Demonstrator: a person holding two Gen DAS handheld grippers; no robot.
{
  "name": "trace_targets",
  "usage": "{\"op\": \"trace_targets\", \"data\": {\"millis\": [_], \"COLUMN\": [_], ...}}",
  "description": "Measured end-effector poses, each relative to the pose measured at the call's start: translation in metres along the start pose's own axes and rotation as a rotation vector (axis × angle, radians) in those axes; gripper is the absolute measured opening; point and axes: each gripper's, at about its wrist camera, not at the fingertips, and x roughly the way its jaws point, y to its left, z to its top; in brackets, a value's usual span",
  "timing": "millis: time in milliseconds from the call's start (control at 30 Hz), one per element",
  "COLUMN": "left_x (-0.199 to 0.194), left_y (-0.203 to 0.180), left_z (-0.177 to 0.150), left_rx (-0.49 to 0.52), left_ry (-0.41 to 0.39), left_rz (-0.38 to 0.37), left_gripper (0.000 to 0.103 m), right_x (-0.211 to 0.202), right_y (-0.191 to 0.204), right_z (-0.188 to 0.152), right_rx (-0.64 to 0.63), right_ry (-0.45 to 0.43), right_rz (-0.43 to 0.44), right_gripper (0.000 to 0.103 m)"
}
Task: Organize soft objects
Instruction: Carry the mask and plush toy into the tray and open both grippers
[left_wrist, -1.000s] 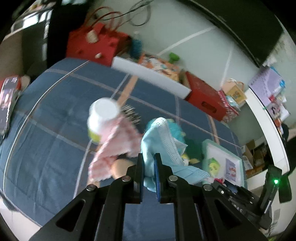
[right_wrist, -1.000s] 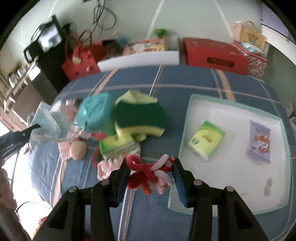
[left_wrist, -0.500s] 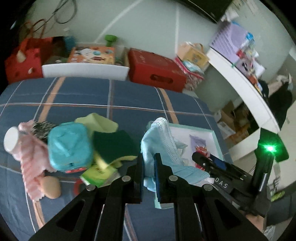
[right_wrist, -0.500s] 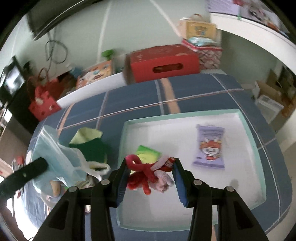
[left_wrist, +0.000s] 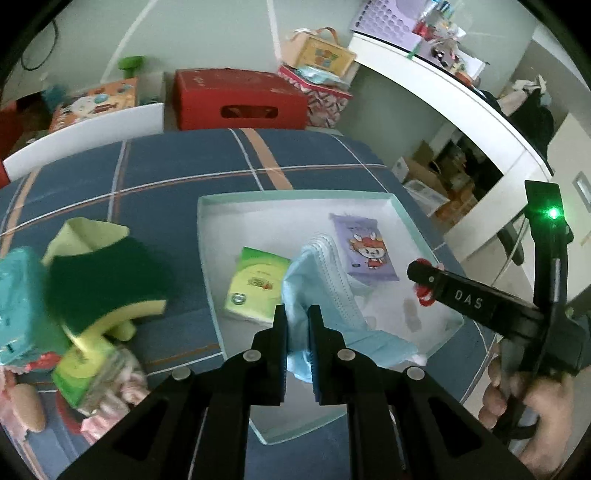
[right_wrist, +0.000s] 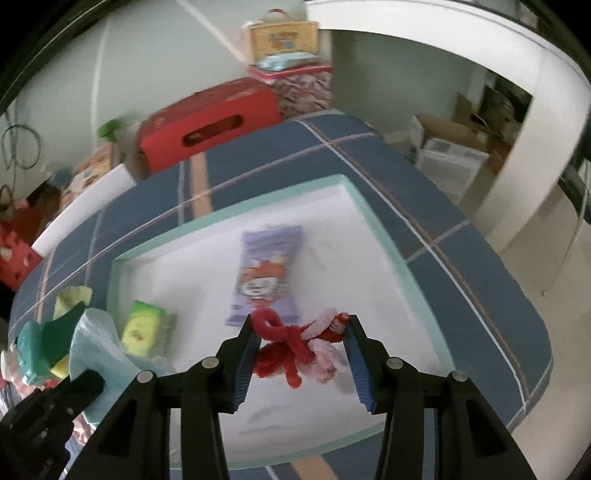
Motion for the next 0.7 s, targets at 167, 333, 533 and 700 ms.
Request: {"op": "trace_targets", "data": {"millis": [167,333,533,700], "left_x": [0.014,0.041,0.055,0.057], "left_y": [0.003,0.009,0.012,0.012], "left_z": [-0.006,-0.019,-0.028,-0.029], "left_rx": [-0.012,-0.049,-0.057,-0.061], "left_ry": [0.047,0.160,0.199,0.195], "left_rz": [-0.026,0.000,0.031,0.032], "left_gripper": [0.010,0.011,0.013,0.013], "right_x": [0.008,0.029,0.045,0.049], "right_y": [-0.013,-0.010,-0.004,-0.002], "right_z": [0.000,-0.007,-0.016,-0.019], "right_rx": [0.028,0.001,-0.028,-0.035], "right_ry": [0.018,0.086,0.142,0.158], "right_rz": [-0.022,-0.020,-0.025,-0.027], "right_gripper": [0.049,0.049,0.049,0.049]}}
